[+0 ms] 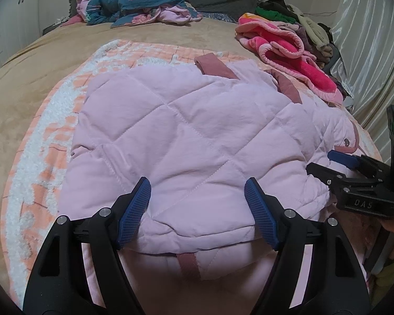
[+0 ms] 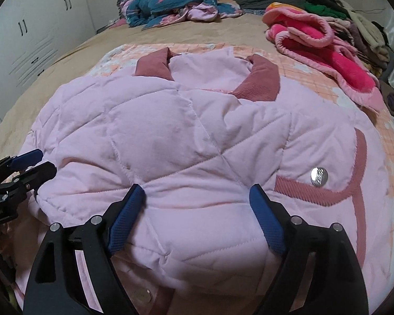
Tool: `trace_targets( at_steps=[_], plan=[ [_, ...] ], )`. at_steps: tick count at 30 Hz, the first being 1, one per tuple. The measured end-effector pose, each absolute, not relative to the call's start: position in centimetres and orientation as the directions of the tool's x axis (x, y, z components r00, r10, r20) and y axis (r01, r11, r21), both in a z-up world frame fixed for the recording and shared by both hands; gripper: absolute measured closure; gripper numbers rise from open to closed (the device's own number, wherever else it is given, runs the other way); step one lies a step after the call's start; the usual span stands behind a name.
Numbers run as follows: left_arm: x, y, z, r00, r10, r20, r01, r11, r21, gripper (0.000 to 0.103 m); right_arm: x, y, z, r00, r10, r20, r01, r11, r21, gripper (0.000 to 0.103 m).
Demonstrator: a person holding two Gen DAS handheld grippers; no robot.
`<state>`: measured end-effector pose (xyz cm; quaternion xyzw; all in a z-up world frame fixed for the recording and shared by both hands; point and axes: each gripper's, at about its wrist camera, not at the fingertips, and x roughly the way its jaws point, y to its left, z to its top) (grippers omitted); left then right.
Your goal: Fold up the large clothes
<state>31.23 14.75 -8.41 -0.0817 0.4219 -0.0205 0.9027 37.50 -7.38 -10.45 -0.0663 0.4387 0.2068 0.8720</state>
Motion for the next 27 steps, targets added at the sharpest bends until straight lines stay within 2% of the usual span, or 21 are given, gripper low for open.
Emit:
trace_targets(
  at_steps=[10,12,13,14,18,23,27],
  plan=[
    [30.1,14.8,-7.2,0.652,-0.124,-0.748,-0.038,0.98,-0.196,0.033,33.8,-9.0,-8.9,0.573,0.314,-0.757,-0.392,0.916,0.083,0.021],
    [29.9,14.8,-6.9,0.657,-0.126,-0.744,-0.038,0.979,-0.199,0.031,33.0,-9.7,-8.3,0.586,0.33,-0.74,-0.392,0.915,0.098,0.017],
    [29.7,14.7,-6.7,0.66,-0.129,-0.74,-0.037,0.979,-0.203,0.029,32.6,-10.0,-8.2,0.591,0.326,-0.738,-0.381,0.919,0.101,0.008],
    [29.4,14.7,-6.6,0.663,-0.131,-0.737,-0.035,0.978,-0.205,0.026,32.1,-10.5,-7.9,0.596,0.325,-0.734,-0.369,0.923,0.109,0.007],
    [28.7,14.5,-6.1,0.663,-0.123,-0.739,-0.034,0.98,-0.194,0.023,30.8,-11.6,-7.2,0.608,0.338,-0.718,-0.366,0.922,0.125,0.006],
    [27.9,14.6,-5.5,0.665,-0.151,-0.732,-0.034,0.972,-0.232,0.011,29.9,-13.3,-6.4,0.624,0.339,-0.705,-0.34,0.929,0.146,0.006],
    [27.2,14.3,-4.9,0.668,-0.131,-0.732,-0.046,0.975,-0.217,0.009,29.3,-13.9,-5.4,0.634,0.349,-0.69,-0.332,0.929,0.165,0.006]
  ],
)
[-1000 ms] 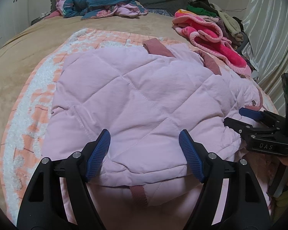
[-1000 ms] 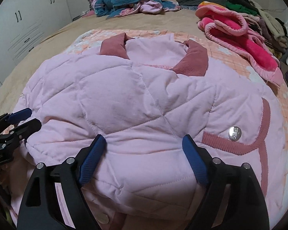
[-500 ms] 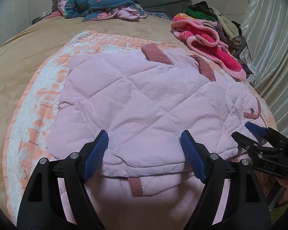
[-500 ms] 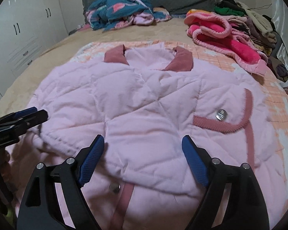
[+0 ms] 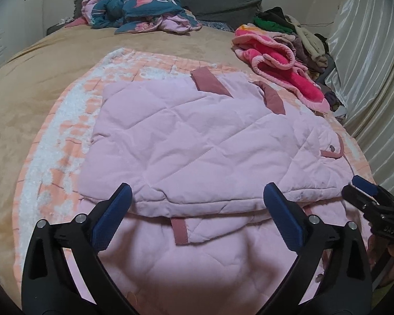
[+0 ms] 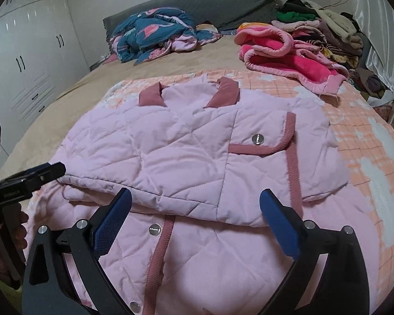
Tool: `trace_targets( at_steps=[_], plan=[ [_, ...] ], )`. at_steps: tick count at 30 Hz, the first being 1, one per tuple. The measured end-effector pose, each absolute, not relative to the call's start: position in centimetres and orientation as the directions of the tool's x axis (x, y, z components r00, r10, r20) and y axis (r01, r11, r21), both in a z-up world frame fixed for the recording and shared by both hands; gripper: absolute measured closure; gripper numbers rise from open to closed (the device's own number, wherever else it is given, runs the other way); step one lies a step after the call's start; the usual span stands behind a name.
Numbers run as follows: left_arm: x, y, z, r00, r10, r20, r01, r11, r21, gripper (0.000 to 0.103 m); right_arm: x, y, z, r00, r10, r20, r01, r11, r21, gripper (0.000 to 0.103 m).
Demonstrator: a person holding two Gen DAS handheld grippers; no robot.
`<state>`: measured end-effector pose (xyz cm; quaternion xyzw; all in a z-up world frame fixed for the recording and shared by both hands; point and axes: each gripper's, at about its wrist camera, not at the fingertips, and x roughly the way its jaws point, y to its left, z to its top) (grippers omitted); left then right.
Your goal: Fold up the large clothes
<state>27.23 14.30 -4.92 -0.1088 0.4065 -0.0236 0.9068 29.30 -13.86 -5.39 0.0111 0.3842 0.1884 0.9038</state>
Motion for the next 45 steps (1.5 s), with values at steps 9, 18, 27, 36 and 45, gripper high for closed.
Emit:
trace_targets(
  at_steps=[9,18,27,36,45],
  plan=[
    [25.2,13.5,-2.7,0.699,-0.123,-0.704,-0.048,0.975,-0.218,0.009,28.0,-15.1,-3.0,0.653,0.36,-0.667,-0.327,0.928,0.18,0.005],
    [22.7,12.1,0.5,0.736,-0.135,-0.663,-0.017,0.976,-0.217,0.009,26.1,-17.6,-0.2,0.693,0.364,-0.622,-0.31,0.93,0.198,0.004],
    [20.4,11.5,3.8,0.771,-0.123,-0.625,-0.011,0.979,-0.205,0.009,24.4,-18.2,1.1,0.704,0.383,-0.598,-0.317,0.923,0.218,0.004],
    [18.1,10.7,6.1,0.791,-0.116,-0.6,-0.006,0.98,-0.198,0.009,22.3,-19.3,3.4,0.726,0.404,-0.556,-0.335,0.914,0.228,0.004],
    [15.9,9.8,8.4,0.81,-0.1,-0.577,-0.008,0.983,-0.182,0.009,20.0,-20.8,5.5,0.753,0.407,-0.516,-0.339,0.913,0.225,0.004]
  ],
)
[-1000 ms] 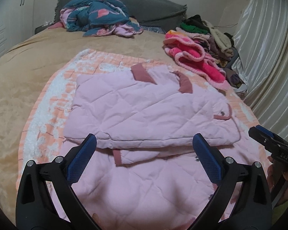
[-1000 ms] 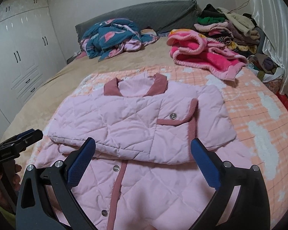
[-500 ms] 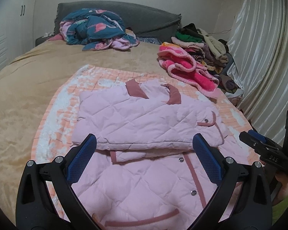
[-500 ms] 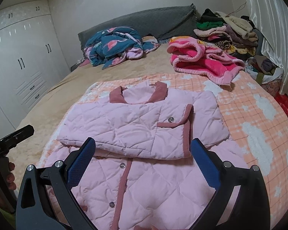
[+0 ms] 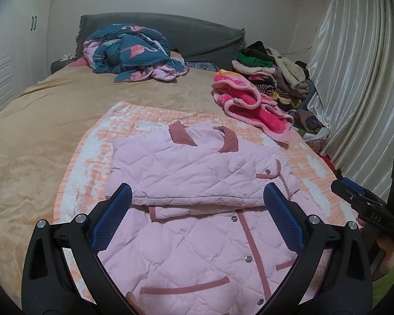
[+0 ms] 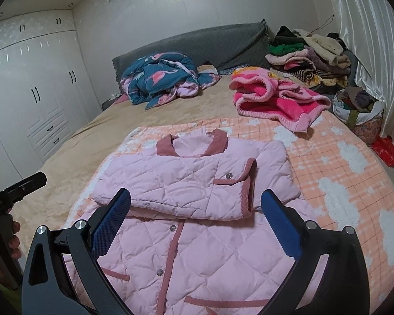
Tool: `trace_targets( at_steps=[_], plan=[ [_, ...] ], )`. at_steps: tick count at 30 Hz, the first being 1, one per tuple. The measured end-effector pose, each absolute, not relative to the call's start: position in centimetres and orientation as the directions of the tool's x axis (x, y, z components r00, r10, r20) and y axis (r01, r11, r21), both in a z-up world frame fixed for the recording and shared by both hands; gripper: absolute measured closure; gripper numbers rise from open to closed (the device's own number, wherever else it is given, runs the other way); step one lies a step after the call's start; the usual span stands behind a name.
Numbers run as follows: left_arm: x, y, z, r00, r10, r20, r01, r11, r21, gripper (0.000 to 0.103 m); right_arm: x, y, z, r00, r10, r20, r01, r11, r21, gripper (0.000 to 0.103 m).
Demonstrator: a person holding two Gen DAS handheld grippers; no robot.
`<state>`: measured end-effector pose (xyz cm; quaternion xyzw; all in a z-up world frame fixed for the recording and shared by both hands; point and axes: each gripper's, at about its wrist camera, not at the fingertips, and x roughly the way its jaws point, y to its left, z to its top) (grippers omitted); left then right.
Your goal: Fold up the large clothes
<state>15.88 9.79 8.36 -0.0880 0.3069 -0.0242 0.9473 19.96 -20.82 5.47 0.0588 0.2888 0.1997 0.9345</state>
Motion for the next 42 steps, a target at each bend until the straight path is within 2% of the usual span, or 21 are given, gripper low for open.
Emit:
trace_targets(
  at_steps=[15,42],
  plan=[
    [12.2,8.4,11.1,0.835,-0.073,-0.545,-0.013,0.988,-0.153,0.009,16.5,-22.5,8.5,0.772,0.426,-0.472,-0.373,0.905,0.205,0.004],
    [7.1,9.0,11.1,0.842,-0.012,-0.54,-0.052,0.993,-0.104,0.009,11.7,-25.4,10.5,0.802,0.395,-0.448,-0.364,0.918,0.157,0.004]
  ],
)
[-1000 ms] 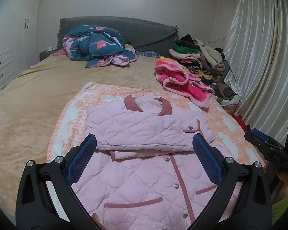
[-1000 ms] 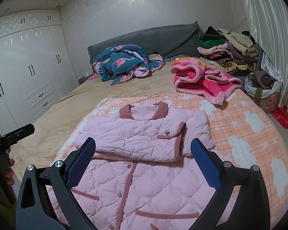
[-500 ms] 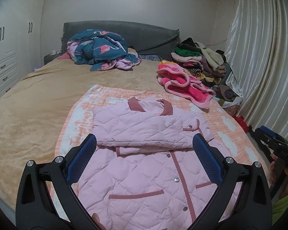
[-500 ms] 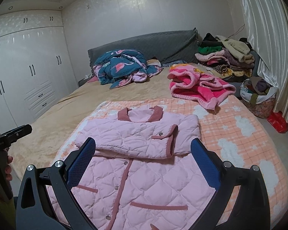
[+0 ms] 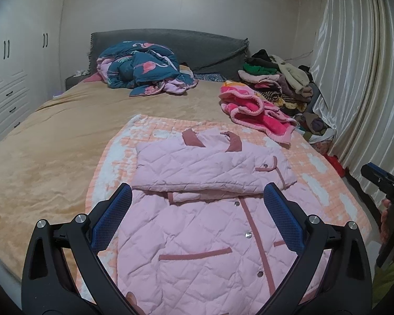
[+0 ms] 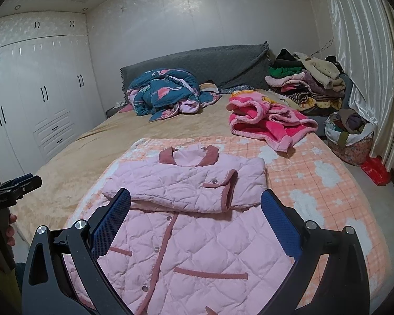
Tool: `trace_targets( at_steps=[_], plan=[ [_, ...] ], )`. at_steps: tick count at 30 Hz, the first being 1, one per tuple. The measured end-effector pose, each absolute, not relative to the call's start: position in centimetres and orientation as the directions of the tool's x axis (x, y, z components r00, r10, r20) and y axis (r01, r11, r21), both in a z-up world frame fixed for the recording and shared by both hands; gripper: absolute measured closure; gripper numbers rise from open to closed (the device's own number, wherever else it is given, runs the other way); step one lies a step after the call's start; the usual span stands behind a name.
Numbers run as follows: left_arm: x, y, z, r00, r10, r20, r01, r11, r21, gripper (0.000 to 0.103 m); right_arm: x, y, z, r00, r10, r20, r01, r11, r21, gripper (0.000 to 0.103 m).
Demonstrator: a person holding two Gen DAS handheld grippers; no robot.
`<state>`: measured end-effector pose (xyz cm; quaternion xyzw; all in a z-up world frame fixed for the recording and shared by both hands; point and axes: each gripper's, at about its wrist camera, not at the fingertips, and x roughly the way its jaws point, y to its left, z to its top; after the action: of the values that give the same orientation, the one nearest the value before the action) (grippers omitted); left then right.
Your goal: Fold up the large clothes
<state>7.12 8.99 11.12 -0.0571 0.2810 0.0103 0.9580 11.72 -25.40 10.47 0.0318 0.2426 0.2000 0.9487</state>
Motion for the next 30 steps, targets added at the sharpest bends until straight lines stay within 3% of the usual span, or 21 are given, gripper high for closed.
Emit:
trace_targets(
  at_steps=[30],
  plan=[
    [4.7,11.5,3.3,0.738,0.087,-0.67,-0.153,0.987,-0.04,0.009,10.4,-28.2,4.0,0.746,0.344,-0.57,-0.324,0.935,0.14,0.004]
  ],
)
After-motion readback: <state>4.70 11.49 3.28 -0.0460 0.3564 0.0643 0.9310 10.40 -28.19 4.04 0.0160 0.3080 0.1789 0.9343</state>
